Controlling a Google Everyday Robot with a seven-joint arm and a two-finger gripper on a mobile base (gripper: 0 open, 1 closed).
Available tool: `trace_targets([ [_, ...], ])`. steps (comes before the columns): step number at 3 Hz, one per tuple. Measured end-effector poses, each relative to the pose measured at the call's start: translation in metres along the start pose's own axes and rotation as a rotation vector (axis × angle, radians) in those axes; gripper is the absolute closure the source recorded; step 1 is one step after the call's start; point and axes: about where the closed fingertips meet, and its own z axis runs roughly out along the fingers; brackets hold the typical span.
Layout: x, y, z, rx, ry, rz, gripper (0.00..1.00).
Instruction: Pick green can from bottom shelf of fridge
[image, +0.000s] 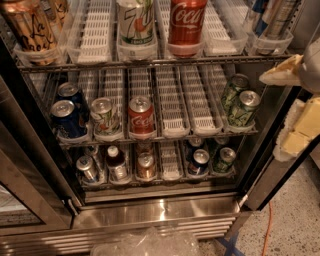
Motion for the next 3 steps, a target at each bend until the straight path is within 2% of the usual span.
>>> trace_targets([
  [1,0.002,0.004,0.007,-0.041,-0.032,-0.007,0.0],
  [2,-0.005,0.023,0.024,-0.156,-0.136,-0.062,0.0],
  [3,-0.028,0.043,0.033,-0.272,-0.235,-0.149,0.0],
])
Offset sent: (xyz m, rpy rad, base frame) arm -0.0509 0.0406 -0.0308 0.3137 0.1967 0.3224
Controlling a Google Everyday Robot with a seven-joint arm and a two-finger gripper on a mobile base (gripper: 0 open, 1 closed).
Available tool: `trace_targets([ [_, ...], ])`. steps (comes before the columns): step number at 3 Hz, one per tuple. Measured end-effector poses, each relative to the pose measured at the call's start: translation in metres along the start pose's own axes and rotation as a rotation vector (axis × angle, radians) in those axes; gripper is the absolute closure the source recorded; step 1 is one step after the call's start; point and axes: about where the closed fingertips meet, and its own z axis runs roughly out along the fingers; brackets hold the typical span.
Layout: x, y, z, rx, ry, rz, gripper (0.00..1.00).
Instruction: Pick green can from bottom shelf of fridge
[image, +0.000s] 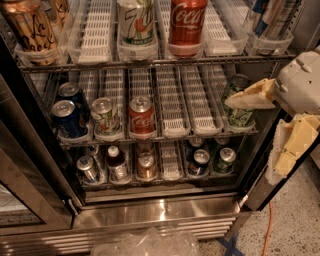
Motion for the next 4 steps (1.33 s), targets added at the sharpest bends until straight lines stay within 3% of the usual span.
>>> trace_targets([
  [2,0.0,-0.009,0.009,0.029,-0.004,0.022,0.0],
  [3,0.008,0.011,0.039,0.01,-0.075,0.049,0.0],
  [4,0.007,0.011,0.039,0.012,-0.076,0.047,0.0],
])
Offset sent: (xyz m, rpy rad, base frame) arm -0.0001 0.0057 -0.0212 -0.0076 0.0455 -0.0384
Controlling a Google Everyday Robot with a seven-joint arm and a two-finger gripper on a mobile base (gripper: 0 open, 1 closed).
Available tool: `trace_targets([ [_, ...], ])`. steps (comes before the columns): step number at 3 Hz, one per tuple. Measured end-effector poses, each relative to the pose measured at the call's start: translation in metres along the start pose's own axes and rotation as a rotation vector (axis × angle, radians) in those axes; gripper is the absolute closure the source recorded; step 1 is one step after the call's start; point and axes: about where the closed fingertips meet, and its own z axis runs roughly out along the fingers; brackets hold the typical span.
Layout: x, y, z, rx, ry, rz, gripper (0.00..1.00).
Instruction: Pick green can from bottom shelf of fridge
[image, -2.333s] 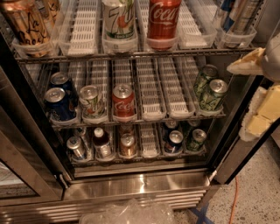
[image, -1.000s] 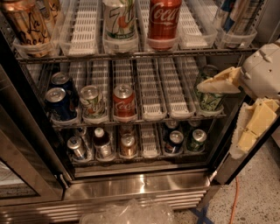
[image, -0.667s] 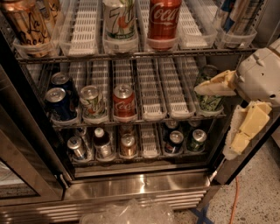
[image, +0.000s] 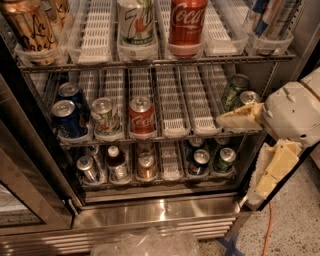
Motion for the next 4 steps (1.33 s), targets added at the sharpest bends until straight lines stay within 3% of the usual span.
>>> trace_targets([
  [1,0.004,0.004,0.022,-0.033,-0.12,0.02,0.0],
  [2,-0.003,0.031,0.055,-0.075,-0.291,0.081,0.0],
  [4,-0.006,0.036,0.06,-0.091,-0.308,0.097,0.0],
])
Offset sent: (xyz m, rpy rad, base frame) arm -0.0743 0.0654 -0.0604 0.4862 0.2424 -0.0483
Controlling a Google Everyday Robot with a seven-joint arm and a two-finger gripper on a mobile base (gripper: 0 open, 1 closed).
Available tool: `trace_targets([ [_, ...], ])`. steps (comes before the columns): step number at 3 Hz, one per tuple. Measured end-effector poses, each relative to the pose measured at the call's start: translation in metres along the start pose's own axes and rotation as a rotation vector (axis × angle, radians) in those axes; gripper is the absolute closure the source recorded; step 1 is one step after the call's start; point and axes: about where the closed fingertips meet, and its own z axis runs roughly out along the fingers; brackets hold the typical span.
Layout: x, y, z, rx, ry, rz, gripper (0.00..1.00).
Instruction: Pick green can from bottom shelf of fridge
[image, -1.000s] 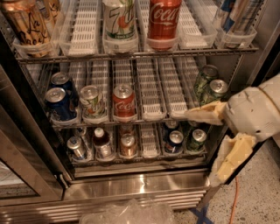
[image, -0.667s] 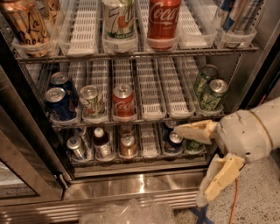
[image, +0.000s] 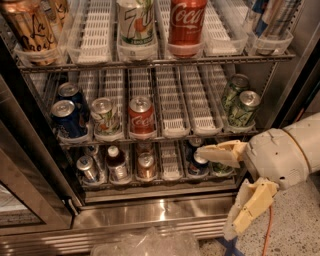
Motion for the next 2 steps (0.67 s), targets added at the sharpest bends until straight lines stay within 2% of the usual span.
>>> trace_targets([
  [1,0.014,0.0,0.005,-0.011,-0.044,-0.013,0.0],
  [2,0.046,-0.001,0.022,-0.01,-0.03,-0.029,0.0],
])
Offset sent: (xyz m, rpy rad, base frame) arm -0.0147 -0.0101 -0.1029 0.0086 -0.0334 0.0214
